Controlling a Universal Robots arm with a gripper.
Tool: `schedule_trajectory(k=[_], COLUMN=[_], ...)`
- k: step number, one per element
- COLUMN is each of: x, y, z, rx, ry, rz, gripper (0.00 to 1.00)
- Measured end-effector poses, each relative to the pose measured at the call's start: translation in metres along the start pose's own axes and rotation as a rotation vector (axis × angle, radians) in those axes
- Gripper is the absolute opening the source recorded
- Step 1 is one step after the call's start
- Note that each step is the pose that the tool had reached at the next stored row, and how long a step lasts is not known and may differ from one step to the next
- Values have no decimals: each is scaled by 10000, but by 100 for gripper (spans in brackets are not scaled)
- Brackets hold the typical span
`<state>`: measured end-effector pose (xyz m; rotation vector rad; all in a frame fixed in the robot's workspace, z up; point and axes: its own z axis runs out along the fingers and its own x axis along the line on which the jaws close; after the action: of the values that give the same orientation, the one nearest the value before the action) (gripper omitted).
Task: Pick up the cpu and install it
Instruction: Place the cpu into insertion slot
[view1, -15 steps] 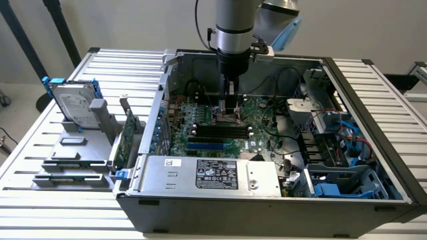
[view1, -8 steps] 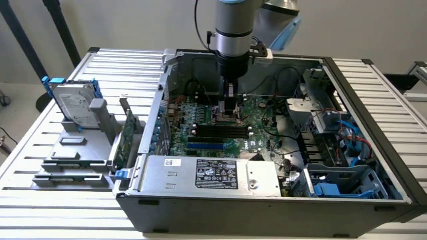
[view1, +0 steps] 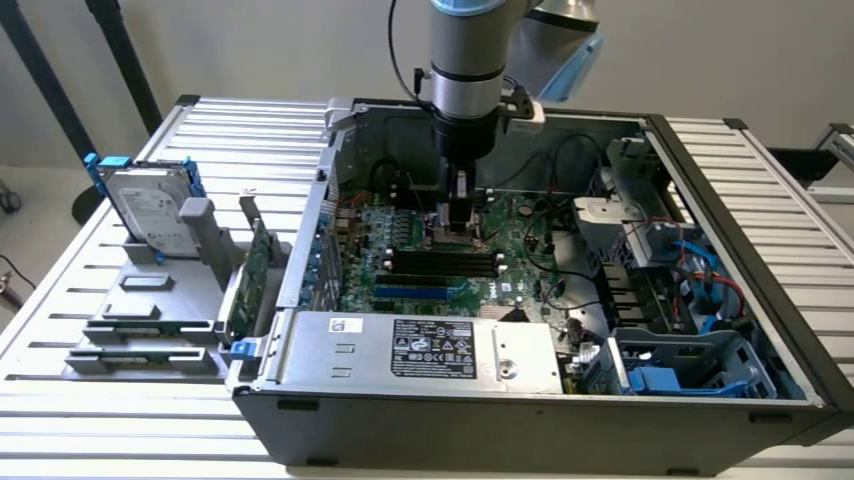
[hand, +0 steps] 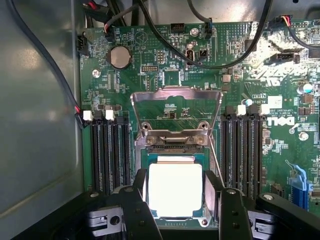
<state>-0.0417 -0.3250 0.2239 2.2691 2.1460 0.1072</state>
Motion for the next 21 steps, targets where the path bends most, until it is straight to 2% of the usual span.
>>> schedule_trajectory(k=[7, 14, 21], x=[-14, -26, -29], y=[-4, -7, -10], z=[63, 109, 156], rx=[33, 74, 155], ry=[94, 115, 159], rz=[-100, -170, -223], gripper=[55, 55, 55])
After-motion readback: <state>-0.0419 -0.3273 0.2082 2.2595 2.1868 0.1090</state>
